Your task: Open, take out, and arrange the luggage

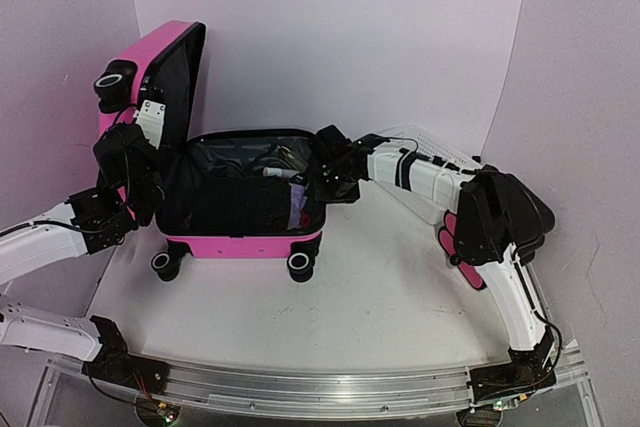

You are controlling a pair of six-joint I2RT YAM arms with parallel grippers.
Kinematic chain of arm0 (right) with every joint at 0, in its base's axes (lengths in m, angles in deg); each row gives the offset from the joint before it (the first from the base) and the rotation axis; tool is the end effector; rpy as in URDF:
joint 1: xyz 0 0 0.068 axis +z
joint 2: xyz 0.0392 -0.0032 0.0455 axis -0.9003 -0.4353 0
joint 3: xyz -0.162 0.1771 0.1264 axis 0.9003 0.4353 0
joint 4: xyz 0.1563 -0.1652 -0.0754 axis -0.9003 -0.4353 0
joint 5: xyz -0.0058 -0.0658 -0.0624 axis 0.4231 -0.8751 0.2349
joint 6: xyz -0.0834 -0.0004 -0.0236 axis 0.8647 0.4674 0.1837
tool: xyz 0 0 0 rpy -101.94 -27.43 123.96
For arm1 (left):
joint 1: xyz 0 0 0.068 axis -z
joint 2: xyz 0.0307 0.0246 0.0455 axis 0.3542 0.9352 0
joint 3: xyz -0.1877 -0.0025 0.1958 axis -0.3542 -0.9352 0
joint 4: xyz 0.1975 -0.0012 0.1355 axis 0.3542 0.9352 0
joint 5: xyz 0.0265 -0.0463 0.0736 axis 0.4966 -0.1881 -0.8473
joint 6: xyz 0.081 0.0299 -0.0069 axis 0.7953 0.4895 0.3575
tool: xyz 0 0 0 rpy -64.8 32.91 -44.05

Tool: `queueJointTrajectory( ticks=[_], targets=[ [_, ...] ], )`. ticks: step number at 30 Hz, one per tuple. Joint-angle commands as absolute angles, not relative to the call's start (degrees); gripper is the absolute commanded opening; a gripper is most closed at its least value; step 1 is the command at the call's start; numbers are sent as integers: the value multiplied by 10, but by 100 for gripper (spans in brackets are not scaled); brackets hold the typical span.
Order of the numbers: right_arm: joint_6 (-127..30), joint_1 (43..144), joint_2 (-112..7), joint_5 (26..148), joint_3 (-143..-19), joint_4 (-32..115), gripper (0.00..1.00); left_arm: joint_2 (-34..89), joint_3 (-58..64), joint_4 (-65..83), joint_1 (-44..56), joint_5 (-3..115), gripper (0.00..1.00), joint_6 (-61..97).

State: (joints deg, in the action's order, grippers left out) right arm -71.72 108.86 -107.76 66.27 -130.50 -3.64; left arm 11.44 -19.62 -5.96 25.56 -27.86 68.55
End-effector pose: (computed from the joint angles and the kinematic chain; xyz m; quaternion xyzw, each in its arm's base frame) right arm 0.3816 0.3534 0.1830 -0.0909 0.9498 0.0841 0.2874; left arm 0.1977 -0.0995 0.3720 0.0175 0.6961 0.3674 0.6166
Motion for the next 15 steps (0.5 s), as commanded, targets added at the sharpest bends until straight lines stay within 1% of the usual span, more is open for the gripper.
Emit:
queueJointTrajectory(
  ticks=[1, 4, 7, 11, 15],
  targets=[
    [-726, 1095, -1094, 681, -1337, -24, 39, 86, -154, 76, 217, -246, 53, 581],
    [-730, 1095, -1091, 682, -1327, -16, 19, 75, -152, 89, 195, -225, 51, 578],
    [-736, 1095, -1087, 686, -1314, -12, 0, 70, -148, 101, 168, -212, 50, 570],
    [-755, 1095, -1071, 711, -1274, 21, 0, 71, -140, 138, 134, -190, 49, 544],
    [-772, 1095, -1048, 732, -1228, 62, 0, 84, -102, 251, 101, -150, 47, 454]
  ],
)
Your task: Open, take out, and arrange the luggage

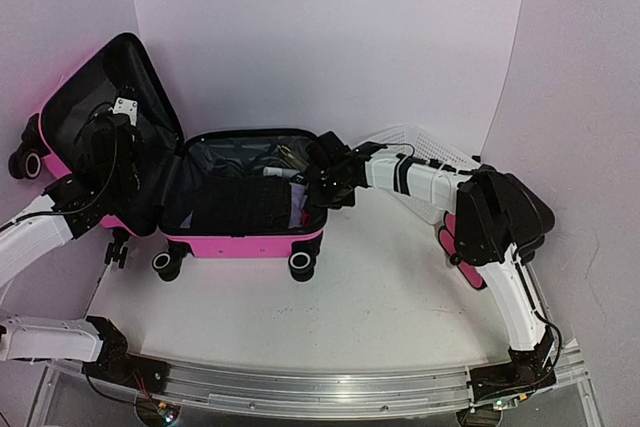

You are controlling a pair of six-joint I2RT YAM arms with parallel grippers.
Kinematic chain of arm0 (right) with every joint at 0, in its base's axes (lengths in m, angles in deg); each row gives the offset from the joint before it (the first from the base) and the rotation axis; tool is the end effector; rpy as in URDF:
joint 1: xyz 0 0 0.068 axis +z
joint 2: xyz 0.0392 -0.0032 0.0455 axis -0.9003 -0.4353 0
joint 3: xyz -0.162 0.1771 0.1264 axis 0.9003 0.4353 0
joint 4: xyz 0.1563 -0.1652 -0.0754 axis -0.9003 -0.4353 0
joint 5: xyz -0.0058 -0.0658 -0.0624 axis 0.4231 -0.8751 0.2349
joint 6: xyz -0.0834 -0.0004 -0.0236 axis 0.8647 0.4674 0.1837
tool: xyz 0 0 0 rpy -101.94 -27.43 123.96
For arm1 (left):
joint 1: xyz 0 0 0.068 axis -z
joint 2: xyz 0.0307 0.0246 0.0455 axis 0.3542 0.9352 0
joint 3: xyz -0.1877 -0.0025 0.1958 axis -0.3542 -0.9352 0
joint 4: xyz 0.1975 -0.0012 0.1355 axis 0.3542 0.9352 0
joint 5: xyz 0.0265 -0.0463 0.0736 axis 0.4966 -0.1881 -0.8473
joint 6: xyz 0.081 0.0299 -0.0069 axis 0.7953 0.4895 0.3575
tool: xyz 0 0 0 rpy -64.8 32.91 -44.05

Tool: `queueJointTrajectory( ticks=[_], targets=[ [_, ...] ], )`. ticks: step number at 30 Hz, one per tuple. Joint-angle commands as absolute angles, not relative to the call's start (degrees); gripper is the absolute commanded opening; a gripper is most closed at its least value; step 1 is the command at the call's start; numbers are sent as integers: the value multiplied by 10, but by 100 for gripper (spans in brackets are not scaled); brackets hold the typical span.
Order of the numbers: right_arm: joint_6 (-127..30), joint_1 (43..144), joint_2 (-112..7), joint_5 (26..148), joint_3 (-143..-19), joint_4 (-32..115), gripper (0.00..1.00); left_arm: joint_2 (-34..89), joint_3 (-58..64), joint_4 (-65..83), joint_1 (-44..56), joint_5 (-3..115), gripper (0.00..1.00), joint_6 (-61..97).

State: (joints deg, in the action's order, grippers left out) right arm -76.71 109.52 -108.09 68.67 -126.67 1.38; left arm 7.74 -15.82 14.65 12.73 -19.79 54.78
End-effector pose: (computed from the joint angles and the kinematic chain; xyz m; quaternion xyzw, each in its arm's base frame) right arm 0.3779 0.3626 0.1660 -0.0601 0.9520 0.1186 0.2759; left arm 0.2057 -0.0512 0.3703 -0.0204 0.7212 0.3721 0.5840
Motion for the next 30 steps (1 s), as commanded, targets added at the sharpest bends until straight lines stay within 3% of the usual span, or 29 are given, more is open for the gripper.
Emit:
queueJointTrajectory(
  ticks=[1, 4, 10, 13, 19, 30],
  targets=[
    [-773, 1095, -1045, 735, -1222, 66, 0, 89, -97, 261, 99, -144, 46, 447],
    [-779, 1095, -1037, 747, -1200, 76, 0, 96, -83, 298, 98, -111, 48, 421],
    [-800, 1095, -1019, 770, -1148, 109, 0, 123, 27, 492, 98, 46, 73, 303],
    [-801, 1095, -1015, 780, -1139, 116, 0, 138, 90, 559, 98, 116, 81, 268],
    [-802, 1095, -1005, 784, -1117, 121, 0, 180, 194, 634, 97, 182, 88, 233],
    [-847, 1107, -964, 823, -1052, 180, 0, 188, 119, 626, 92, 339, 91, 123]
  ],
)
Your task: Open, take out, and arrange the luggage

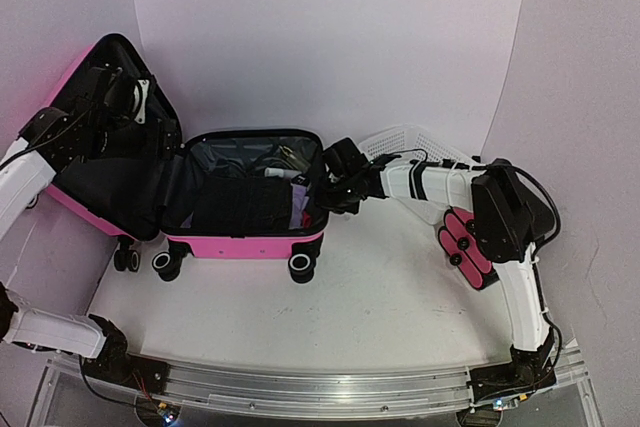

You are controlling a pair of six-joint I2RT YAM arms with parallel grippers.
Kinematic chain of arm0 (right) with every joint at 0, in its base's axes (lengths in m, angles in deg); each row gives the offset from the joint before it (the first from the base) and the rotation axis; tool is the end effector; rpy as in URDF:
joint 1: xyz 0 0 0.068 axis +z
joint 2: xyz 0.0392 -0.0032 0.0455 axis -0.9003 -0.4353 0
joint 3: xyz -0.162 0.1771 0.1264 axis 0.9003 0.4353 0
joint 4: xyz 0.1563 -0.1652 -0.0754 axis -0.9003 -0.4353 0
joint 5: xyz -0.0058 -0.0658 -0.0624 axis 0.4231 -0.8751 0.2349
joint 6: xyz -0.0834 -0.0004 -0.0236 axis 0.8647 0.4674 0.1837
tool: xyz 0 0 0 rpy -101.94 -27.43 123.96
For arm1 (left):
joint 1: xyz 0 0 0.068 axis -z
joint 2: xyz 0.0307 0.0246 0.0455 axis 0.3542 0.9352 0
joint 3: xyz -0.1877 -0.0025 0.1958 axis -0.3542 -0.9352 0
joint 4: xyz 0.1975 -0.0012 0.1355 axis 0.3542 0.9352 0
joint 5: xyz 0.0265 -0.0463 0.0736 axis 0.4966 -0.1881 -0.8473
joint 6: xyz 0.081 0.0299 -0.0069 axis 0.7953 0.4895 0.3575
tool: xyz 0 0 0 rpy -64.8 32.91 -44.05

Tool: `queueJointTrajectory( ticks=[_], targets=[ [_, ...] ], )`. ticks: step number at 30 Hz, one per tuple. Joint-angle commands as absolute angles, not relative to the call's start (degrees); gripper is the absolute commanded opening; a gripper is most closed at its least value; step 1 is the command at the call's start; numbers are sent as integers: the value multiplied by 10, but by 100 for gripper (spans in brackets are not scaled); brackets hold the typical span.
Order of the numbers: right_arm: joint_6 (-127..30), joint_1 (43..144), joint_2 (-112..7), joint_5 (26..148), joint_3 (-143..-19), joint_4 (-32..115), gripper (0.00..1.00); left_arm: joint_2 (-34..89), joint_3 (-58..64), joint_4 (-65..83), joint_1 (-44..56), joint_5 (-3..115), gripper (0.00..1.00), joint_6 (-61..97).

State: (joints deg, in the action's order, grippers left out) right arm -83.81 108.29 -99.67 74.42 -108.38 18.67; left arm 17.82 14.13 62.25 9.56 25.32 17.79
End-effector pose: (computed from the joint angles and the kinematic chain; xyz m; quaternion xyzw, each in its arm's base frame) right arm 0.3687 0.3487 0.1637 -0.0025 0.9361 0.2107 0.2816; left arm 0.2110 -0.0896 0.3960 0.0493 0.8690 -0.0060 0.4922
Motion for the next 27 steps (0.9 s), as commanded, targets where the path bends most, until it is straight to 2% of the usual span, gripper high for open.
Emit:
queueJointTrajectory(
  ticks=[1, 5, 9, 12, 15, 21, 27],
  targets=[
    [-846, 1107, -960, 822, -1051, 180, 0, 192, 111, 619, 92, 358, 91, 120],
    [-841, 1107, -945, 813, -1044, 180, 1, 209, 102, 597, 93, 424, 91, 108],
    [-808, 1107, -912, 804, -1040, 164, 38, 223, 86, 547, 94, 540, 92, 97],
    [-741, 1101, -846, 794, -1018, 129, 66, 248, 88, 526, 108, 569, 93, 90],
    [-677, 1089, -777, 791, -976, 95, 84, 274, 90, 509, 129, 578, 93, 92],
    [-601, 1078, -648, 736, -897, 9, 98, 356, 116, 486, 159, 615, 93, 97],
    [-612, 1077, -522, 644, -834, -103, 98, 411, 151, 470, 187, 689, 94, 117]
  ],
)
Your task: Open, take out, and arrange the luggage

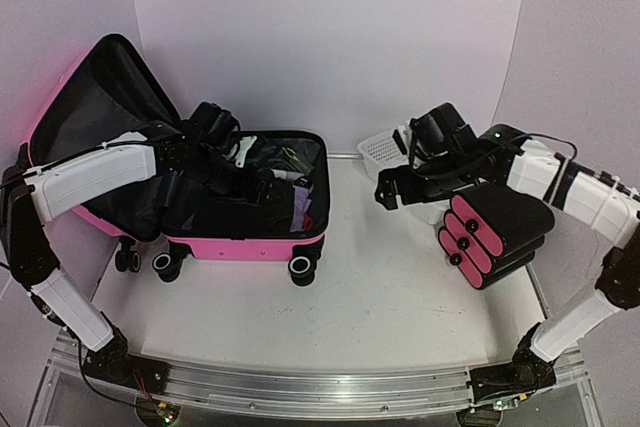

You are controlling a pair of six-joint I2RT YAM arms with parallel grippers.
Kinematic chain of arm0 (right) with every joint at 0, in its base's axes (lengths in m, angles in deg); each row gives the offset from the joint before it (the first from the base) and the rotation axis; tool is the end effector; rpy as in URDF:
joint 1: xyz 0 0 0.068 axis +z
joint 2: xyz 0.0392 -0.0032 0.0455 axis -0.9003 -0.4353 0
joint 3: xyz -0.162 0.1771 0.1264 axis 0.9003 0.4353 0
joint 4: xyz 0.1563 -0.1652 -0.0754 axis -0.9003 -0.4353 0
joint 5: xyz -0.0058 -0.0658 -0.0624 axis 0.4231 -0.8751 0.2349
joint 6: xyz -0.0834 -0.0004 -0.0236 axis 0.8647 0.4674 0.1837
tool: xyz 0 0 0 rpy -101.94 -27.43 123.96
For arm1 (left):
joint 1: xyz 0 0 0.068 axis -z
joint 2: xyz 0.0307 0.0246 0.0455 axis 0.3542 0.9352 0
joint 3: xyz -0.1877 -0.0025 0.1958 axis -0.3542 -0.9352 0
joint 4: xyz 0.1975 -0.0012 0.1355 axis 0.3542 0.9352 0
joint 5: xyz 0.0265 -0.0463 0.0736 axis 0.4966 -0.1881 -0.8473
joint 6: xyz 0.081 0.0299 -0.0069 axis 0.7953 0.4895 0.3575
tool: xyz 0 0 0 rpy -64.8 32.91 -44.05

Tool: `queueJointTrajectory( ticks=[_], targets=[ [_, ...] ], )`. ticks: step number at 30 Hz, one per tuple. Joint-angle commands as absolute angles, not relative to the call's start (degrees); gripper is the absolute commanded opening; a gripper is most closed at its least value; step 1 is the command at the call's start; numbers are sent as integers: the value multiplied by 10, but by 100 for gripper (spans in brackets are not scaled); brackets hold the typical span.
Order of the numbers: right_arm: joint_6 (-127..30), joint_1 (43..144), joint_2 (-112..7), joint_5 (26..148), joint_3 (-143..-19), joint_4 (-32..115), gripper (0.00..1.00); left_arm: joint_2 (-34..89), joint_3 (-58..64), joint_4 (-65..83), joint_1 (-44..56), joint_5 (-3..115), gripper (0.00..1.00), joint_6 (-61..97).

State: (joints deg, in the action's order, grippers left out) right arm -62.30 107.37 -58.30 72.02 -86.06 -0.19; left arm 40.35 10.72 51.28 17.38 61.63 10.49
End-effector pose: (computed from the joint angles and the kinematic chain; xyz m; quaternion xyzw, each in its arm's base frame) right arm 0.2488 0.2206 0.2968 -0.1621 0.9205 0.1359 0.3285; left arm 0.2555 -0.2240 0.2904 0.1959 0.9094 -0.2668 0.2520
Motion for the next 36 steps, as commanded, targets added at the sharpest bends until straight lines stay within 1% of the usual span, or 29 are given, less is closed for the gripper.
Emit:
queueJointTrajectory(
  ticks=[1, 4, 7, 12, 15, 18, 22, 25, 27, 30, 33, 36],
  targets=[
    [-621, 1077, -509, 619, -834, -131, 98, 418, 148, 452, 191, 714, 94, 110],
    [-659, 1076, -483, 522, -844, -232, 98, 436, 132, 394, 209, 759, 93, 89],
    [-685, 1070, -467, 449, -863, -316, 98, 450, 129, 384, 211, 740, 94, 84],
    [-727, 1044, -460, 375, -899, -407, 98, 482, 142, 344, 218, 789, 93, 45],
    [-720, 1007, -468, 388, -905, -415, 98, 496, 147, 324, 229, 782, 92, 37],
    [-707, 998, -481, 411, -913, -411, 98, 500, 147, 327, 229, 731, 89, 44],
    [-658, 998, -490, 486, -915, -369, 98, 510, 159, 415, 230, 560, 87, 90],
    [-638, 999, -486, 524, -912, -337, 98, 537, 174, 479, 230, 465, 86, 128],
    [-632, 999, -486, 541, -916, -322, 98, 554, 183, 504, 229, 451, 81, 140],
    [-622, 998, -493, 571, -922, -300, 98, 569, 188, 525, 229, 462, 73, 137],
    [-610, 998, -512, 576, -930, -278, 98, 569, 170, 529, 229, 470, 67, 131],
    [-571, 997, -557, 569, -953, -258, 98, 558, 140, 532, 229, 464, 61, 125]
  ],
)
